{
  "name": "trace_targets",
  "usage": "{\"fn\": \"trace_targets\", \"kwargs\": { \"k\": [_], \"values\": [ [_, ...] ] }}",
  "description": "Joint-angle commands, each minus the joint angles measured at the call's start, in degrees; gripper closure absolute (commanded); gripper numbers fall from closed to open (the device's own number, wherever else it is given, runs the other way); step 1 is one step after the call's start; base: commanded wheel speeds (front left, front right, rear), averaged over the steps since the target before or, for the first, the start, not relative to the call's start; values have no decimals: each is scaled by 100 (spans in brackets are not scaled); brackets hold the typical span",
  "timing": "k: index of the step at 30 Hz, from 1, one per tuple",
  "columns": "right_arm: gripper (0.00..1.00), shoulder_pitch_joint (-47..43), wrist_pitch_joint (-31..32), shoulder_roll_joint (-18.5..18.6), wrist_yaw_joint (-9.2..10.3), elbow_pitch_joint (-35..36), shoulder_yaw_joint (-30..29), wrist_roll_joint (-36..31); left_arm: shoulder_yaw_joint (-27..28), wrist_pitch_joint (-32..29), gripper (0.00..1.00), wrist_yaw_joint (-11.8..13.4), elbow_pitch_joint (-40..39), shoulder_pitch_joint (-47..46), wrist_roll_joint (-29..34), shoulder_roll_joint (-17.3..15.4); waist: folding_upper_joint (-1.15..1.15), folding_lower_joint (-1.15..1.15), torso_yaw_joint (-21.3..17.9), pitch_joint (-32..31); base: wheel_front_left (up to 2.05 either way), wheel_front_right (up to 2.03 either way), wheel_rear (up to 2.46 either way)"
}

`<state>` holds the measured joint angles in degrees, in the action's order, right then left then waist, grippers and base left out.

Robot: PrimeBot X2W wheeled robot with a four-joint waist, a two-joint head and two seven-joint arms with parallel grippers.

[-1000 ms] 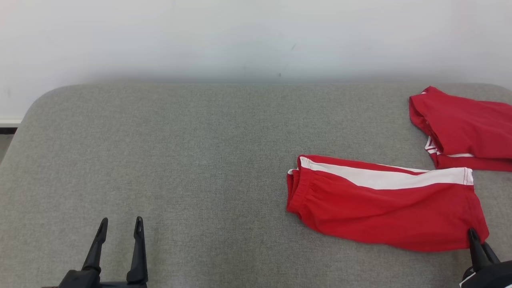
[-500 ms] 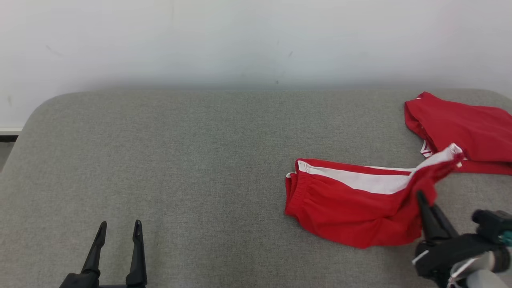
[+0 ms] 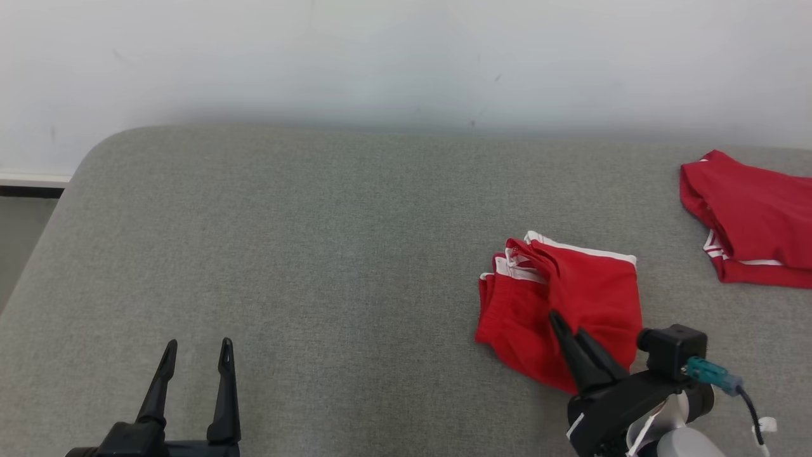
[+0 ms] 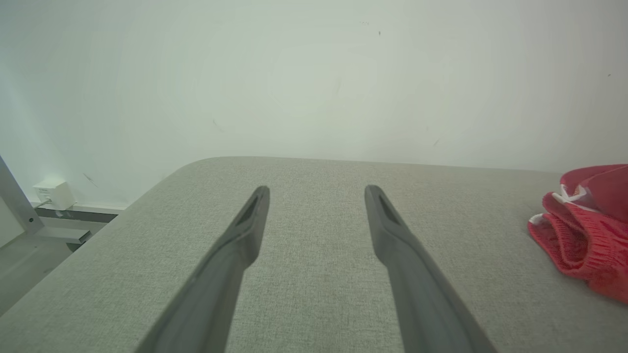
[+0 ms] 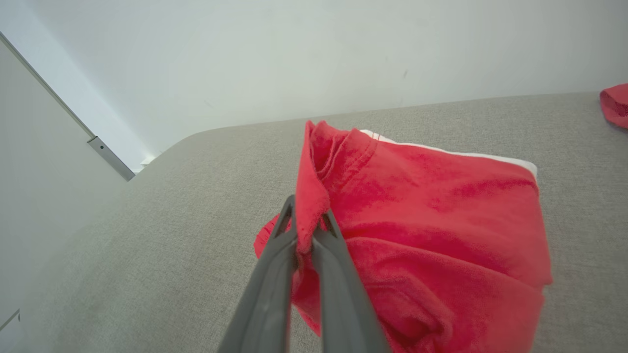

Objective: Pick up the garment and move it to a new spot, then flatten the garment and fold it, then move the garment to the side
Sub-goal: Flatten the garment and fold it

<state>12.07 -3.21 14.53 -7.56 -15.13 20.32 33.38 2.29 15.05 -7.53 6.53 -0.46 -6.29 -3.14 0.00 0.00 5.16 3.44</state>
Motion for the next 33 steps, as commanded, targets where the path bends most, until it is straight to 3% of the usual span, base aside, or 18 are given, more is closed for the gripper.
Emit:
{"fn": "trace_targets", "kwargs": {
  "k": [1,14,15,16,22,32,33],
  "values": [
    [100,25,63,-18,18,-42,68,-109,-5,16,0,14,22,-108,-21,13,0,0,88,62,0,0,0],
    [100,243,-264,-466,18,-801,497,-204,-45,16,0,14,123,-214,-82,23,0,0,148,123,0,0,0],
    [64,293,-331,-455,18,-883,527,-282,-50,16,0,15,126,-211,-82,22,0,0,144,118,0,0,0],
    [0,332,-377,-468,18,-949,574,-308,-57,16,0,14,127,-210,-82,23,0,0,141,116,0,0,0],
    [0,457,-911,-290,18,-1033,417,-268,-18,16,0,15,104,-171,-77,24,0,0,81,102,0,0,0],
    [2,420,-1191,87,18,-1114,-752,-490,-33,16,0,15,77,-171,-54,27,0,0,1,97,0,0,0],
    [52,418,-1194,106,18,-1184,-818,-559,-42,16,0,15,74,-185,-50,26,0,0,12,99,0,0,0]
  ]
}}
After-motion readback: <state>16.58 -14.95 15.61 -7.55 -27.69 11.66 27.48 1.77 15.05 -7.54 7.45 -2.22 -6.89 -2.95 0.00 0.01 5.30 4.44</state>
